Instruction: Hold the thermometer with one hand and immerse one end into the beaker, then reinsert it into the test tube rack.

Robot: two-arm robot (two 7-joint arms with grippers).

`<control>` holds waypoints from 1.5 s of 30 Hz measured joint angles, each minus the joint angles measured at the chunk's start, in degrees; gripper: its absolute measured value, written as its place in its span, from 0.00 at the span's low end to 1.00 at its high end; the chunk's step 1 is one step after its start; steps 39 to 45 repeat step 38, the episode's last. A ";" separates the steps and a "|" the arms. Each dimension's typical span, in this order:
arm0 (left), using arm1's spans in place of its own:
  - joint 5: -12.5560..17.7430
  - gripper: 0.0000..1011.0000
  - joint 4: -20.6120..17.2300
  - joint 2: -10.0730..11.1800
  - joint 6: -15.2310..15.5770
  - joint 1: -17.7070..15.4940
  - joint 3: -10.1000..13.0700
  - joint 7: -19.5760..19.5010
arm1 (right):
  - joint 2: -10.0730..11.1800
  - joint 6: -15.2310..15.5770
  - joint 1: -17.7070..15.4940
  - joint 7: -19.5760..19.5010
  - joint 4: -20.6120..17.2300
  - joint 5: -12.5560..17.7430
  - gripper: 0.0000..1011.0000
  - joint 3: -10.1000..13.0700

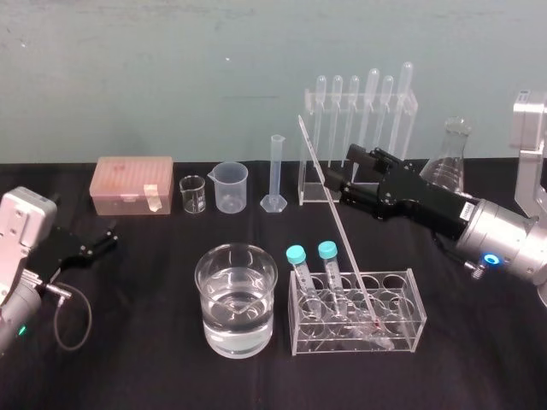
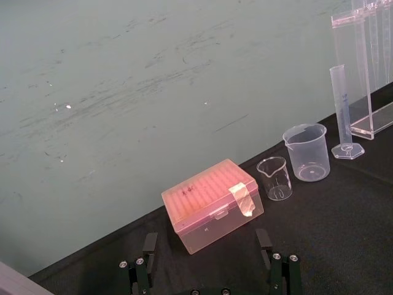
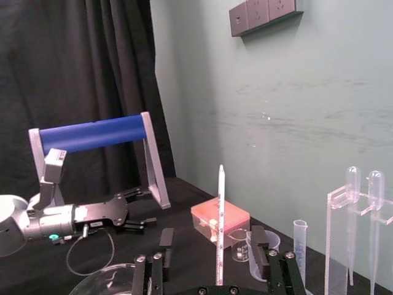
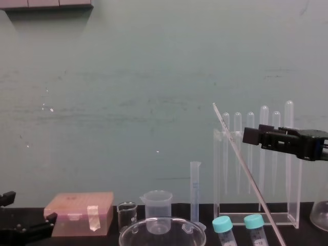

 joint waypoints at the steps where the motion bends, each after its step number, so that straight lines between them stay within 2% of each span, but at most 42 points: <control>1: 0.00 1.00 0.00 0.00 0.00 0.00 0.00 0.00 | 0.00 -0.16 -0.18 -0.55 -0.24 -0.31 0.81 0.14; 4: 0.00 1.00 0.00 0.00 0.00 0.00 0.00 0.00 | -0.06 -1.54 -1.32 -5.35 -1.27 -2.68 0.90 1.53; 5: 0.00 1.00 0.00 0.00 0.00 0.00 0.00 0.00 | -0.01 -2.27 -2.21 -9.51 -1.93 -4.80 0.91 2.51; 9: 0.00 1.00 0.00 0.00 0.00 0.00 0.00 0.00 | 0.20 -2.86 -4.30 -19.38 -2.79 -10.36 0.99 4.16; 10: 0.00 1.00 0.00 0.00 0.00 0.00 0.00 0.00 | 0.38 -2.51 -5.19 -23.88 -2.83 -13.27 0.99 4.48; 11: 0.00 1.00 0.00 0.00 0.00 0.00 0.00 0.00 | 0.46 -2.11 -5.55 -25.48 -2.83 -14.39 0.99 4.52; 12: 0.00 1.00 0.00 0.00 0.00 0.00 0.00 0.00 | 0.63 -0.63 -6.41 -28.95 -2.67 -16.82 0.99 4.49; 15: 0.00 1.00 0.00 0.00 0.00 0.00 0.00 0.00 | 0.63 3.09 -7.92 -33.22 -2.05 -19.39 0.99 4.11; 17: 0.00 1.00 0.00 0.00 0.00 0.00 0.00 0.00 | 0.33 5.10 -8.75 -34.69 -1.61 -20.20 0.99 3.93; 22: 0.00 1.00 0.00 0.00 0.00 0.00 0.00 0.00 | -0.35 6.85 -9.51 -35.73 -0.88 -20.96 0.99 3.84; 45: 0.00 1.00 0.00 0.00 0.00 0.00 0.00 0.00 | -0.22 6.34 -9.23 -35.24 -1.06 -20.62 0.99 3.81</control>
